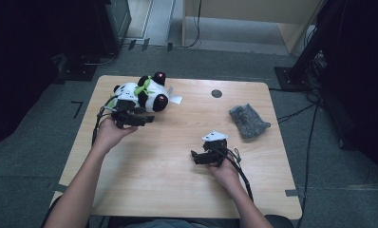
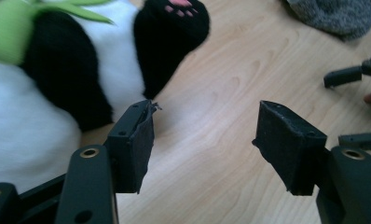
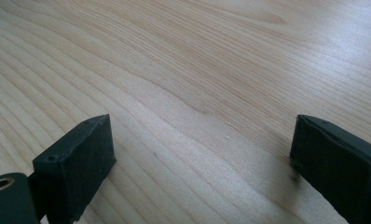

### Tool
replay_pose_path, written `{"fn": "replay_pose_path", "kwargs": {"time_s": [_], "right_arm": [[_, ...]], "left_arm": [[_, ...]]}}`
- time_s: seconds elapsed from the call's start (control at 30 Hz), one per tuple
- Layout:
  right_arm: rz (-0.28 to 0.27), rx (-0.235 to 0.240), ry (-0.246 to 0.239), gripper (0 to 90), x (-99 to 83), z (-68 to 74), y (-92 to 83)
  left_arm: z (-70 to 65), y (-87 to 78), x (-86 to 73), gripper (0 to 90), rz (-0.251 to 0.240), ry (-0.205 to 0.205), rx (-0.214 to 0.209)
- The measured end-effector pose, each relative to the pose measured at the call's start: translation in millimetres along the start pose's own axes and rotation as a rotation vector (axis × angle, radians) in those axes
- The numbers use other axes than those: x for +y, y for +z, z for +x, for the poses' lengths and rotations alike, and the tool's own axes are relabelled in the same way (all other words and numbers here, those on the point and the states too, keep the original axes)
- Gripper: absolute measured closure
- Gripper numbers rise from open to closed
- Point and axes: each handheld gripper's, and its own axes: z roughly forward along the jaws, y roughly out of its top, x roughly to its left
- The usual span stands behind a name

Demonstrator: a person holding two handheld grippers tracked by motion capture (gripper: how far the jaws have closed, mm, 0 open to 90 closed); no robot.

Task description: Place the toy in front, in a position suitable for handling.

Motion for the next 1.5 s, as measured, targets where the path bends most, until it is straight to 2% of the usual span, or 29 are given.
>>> {"fn": "replay_pose_path", "kwargs": {"time_s": [0.03,0.07,0.1,0.2,0.3,0.37,0.47,0.57,0.67,0.73,0.9,1.03,1.1,1.17,1.23,1.37,1.4,1.47,1.5], "right_arm": [[-0.001,0.000,0.000,6.0,-0.8,0.5,-0.7],[-0.001,0.000,0.000,6.0,-0.8,0.5,-0.7],[-0.001,0.004,-0.004,6.0,-2.1,1.0,-2.0],[-0.004,0.006,-0.004,6.0,-2.7,1.2,-2.4],[0.000,0.007,-0.004,6.0,-3.1,1.4,-3.1],[0.000,0.004,0.000,6.1,-3.6,1.8,-3.7],[0.001,0.004,0.000,6.0,-3.9,2.0,-4.1],[0.000,0.003,-0.001,6.1,-4.2,2.1,-4.3],[0.000,0.003,-0.002,6.0,-4.2,2.0,-4.2],[0.000,0.003,-0.001,6.0,-4.2,2.0,-4.2],[0.001,-0.011,0.012,6.0,-4.0,3.7,-4.2],[0.026,-0.010,0.012,6.0,-1.8,4.6,-5.0],[0.036,-0.008,0.008,6.0,-0.8,4.4,-5.1],[0.049,-0.003,-0.001,6.0,0.3,3.2,-5.4],[0.066,0.004,0.000,8.7,2.7,0.9,-6.2],[0.049,0.020,0.032,13.9,4.2,-2.5,-8.8],[0.030,0.030,0.049,15.0,5.0,-4.2,-10.8],[0.025,0.028,0.051,16.0,5.6,-4.8,-12.0],[0.002,0.025,0.048,18.8,7.3,-6.2,-15.3]], "left_arm": [[6.1,-1.2,3.8,39.8,-0.008,-0.015,0.010],[6.1,-1.2,3.8,39.7,-0.008,-0.015,0.010],[9.2,-1.5,8.8,39.7,-0.002,-0.008,0.036],[11.2,-2.2,13.5,39.8,-0.016,-0.005,0.043],[13.0,-1.9,21.9,39.8,-0.003,0.020,0.086],[14.2,-1.6,27.3,40.6,0.006,0.028,0.099],[18.7,-1.9,36.2,40.5,-0.007,0.029,0.117],[22.7,-1.8,45.4,38.8,0.002,0.056,0.152],[28.9,-1.2,55.8,36.2,-0.010,0.055,0.178],[37.9,3.2,62.1,31.8,0.001,0.061,0.201],[48.5,17.3,63.6,30.3,0.039,0.058,0.191],[54.4,28.6,59.1,31.0,0.062,0.040,0.189],[56.3,35.9,54.1,32.7,0.092,0.049,0.195],[56.9,41.1,48.1,33.3,0.099,0.068,0.208],[57.7,41.9,42.1,38.7,0.072,0.079,0.217],[58.0,41.8,41.7,45.8,0.082,0.081,0.202],[57.7,41.5,42.2,50.3,0.086,0.062,0.200],[58.4,41.4,42.1,51.5,0.084,0.055,0.196],[60.1,41.0,41.6,54.9,0.077,0.044,0.184]]}}
